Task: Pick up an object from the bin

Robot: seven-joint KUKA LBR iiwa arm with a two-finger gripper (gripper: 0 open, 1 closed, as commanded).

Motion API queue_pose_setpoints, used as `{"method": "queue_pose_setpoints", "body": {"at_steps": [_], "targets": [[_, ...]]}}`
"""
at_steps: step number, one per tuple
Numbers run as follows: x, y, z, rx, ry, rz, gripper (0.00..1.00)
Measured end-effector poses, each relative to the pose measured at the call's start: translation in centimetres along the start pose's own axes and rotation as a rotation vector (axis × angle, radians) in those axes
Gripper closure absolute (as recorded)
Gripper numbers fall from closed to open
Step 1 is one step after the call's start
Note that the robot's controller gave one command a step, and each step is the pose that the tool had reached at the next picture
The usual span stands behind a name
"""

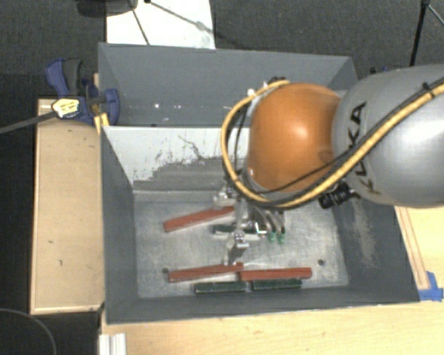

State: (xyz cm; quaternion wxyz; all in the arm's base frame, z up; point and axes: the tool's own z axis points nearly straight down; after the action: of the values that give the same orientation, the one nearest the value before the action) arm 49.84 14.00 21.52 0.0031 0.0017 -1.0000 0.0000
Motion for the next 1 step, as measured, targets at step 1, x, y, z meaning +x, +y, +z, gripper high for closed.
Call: {"method": "queue_pose_setpoints", "body": {"at_steps": [1], "targets": [[-0.18,-0.09,-0.42,-0.001,-0.008,0.006,0.00]]}}
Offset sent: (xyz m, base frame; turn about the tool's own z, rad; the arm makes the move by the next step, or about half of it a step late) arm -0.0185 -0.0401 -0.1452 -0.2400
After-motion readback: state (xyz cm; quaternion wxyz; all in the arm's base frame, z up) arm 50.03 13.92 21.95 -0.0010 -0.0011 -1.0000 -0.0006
